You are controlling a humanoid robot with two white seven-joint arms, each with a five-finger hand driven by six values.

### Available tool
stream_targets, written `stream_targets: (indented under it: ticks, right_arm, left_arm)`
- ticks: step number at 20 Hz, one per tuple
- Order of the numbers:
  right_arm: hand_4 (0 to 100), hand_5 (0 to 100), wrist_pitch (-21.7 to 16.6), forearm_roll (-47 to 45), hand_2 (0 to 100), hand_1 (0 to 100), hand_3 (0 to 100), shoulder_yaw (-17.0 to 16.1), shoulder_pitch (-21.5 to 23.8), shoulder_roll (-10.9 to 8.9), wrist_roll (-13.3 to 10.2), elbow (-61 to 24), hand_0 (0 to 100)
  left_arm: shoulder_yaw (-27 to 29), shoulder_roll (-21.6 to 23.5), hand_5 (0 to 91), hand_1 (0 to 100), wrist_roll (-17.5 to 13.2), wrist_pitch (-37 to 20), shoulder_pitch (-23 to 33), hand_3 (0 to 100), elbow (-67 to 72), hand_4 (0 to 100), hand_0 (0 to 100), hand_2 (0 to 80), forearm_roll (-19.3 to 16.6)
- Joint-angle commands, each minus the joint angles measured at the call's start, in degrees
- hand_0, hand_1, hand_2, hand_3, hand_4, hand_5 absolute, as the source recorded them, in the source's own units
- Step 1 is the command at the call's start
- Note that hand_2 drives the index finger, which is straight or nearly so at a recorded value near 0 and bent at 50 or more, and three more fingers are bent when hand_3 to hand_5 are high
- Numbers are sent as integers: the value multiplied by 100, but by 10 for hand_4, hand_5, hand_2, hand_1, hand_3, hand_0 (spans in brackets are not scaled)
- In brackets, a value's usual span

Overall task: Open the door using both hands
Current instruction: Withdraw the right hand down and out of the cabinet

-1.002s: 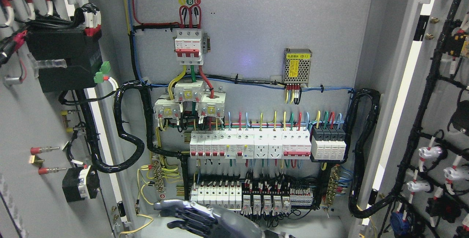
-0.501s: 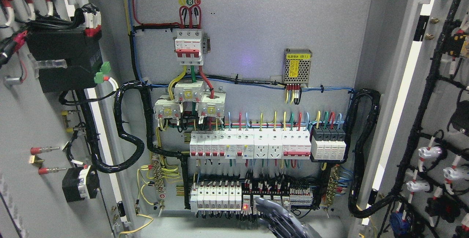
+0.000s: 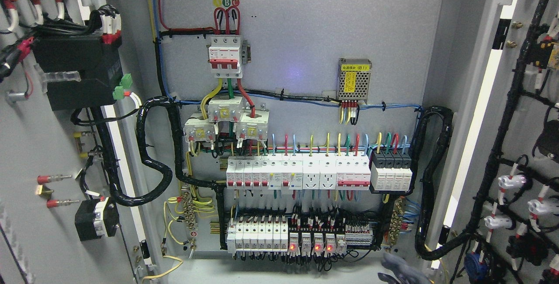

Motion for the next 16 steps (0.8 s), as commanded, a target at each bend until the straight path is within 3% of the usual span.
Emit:
stream_targets:
  ticks: [1, 5, 8, 10, 12, 14, 16]
  right_arm:
    - [0, 0, -202, -722, 0, 0, 0, -978, 624, -213, -5, -532, 0]
    - [0, 0, -184, -1154, 0, 0, 0, -1426, 677, -283, -5, -523, 0]
    - [0, 0, -158, -1471, 0, 0, 0, -1454, 668, -318, -14, -392, 0]
    - [0, 0, -158, -1507, 0, 0, 0, -1593, 642, -388, -250, -312, 0]
    - [0, 0, -149, -1507, 0, 0, 0, -1621, 650, -424, -470, -303, 0]
    - [0, 0, -149, -1507, 0, 0, 0, -1629, 668, -485, -506, -242, 0]
    - [0, 0, -149, -1507, 0, 0, 0, -1629, 668, -485, -506, -206, 0]
  left_arm:
    - [-813, 1555, 0, 0, -21, -1659, 86, 0, -4234, 0, 0, 0, 2]
    - [-813, 1803, 0, 0, -21, -3653, -64, 0, -4243, 0, 0, 0, 2]
    - [-761, 1733, 0, 0, 23, -5122, -239, 0, -4357, 0, 0, 0, -7]
    - [-603, 1602, 0, 0, 58, -5844, -554, 0, -4497, 0, 0, 0, 2]
    - [-278, 1208, 0, 0, 50, -6066, -958, 0, -4664, 0, 0, 0, 19]
    - [-102, 820, 0, 0, 49, -6067, -1284, 0, -4813, 0, 0, 0, 28]
    - [-31, 748, 0, 0, 58, -6084, -1425, 0, -5006, 0, 0, 0, 37]
